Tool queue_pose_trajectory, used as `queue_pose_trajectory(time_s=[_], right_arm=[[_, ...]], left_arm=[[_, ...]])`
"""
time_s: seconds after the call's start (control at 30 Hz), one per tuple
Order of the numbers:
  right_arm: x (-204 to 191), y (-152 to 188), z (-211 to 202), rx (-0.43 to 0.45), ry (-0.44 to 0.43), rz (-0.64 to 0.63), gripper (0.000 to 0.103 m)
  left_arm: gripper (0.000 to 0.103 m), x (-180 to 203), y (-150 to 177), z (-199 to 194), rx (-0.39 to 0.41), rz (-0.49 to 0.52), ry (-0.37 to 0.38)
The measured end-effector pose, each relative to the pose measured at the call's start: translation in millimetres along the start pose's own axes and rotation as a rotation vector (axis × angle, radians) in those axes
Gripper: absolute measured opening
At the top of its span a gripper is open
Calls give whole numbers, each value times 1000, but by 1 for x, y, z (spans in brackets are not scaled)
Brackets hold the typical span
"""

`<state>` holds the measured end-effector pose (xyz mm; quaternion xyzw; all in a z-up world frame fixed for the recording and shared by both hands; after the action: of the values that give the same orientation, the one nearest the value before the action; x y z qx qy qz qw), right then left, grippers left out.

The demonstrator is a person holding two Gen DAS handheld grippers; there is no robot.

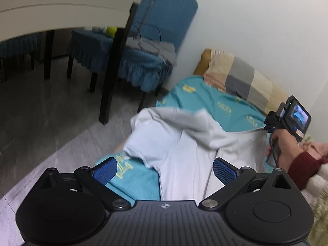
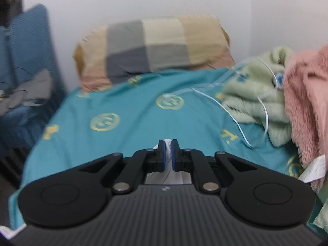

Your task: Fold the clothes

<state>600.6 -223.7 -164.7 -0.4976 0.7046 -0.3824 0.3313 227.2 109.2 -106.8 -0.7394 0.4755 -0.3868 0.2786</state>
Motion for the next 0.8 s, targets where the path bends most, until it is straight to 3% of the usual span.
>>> queue_pose_trajectory(time_s=[0.17, 0.23, 0.3, 0.43, 0.57, 0.73, 0.8], right_arm=[[10, 24, 18, -56, -62, 58, 16], [15, 28, 7, -63, -106, 82, 36], [19, 32, -8, -68, -151, 103, 67], [32, 41, -76, -75, -245, 98, 66], [65, 67, -174, -93, -327, 65, 66], [125, 119, -289, -161, -358, 182, 68], [131, 140, -319, -226, -356, 205, 69]], left_arm=[[101, 5, 12, 22, -36, 46, -19], [101, 8, 16, 29, -44, 64, -23], [101, 12, 19, 33, -55, 76, -21], [101, 17, 28, 31, -63, 112, -7], [101, 25, 32, 21, -37, 170, 10], [99, 40, 40, 10, -31, 228, 67], [98, 46, 43, 10, -29, 252, 74]])
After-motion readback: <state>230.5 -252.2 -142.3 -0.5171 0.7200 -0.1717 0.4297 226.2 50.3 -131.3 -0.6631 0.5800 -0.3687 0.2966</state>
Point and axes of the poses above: each gripper's, at about its wrist camera, not at the fingertips, and z roughly the way its jaws point, x to its right, y to its underside, the point moved 6 cm from there along z, roughly the way its jaws point, and after that the axes turned 5 degrees about x, right-handed, at the moved point
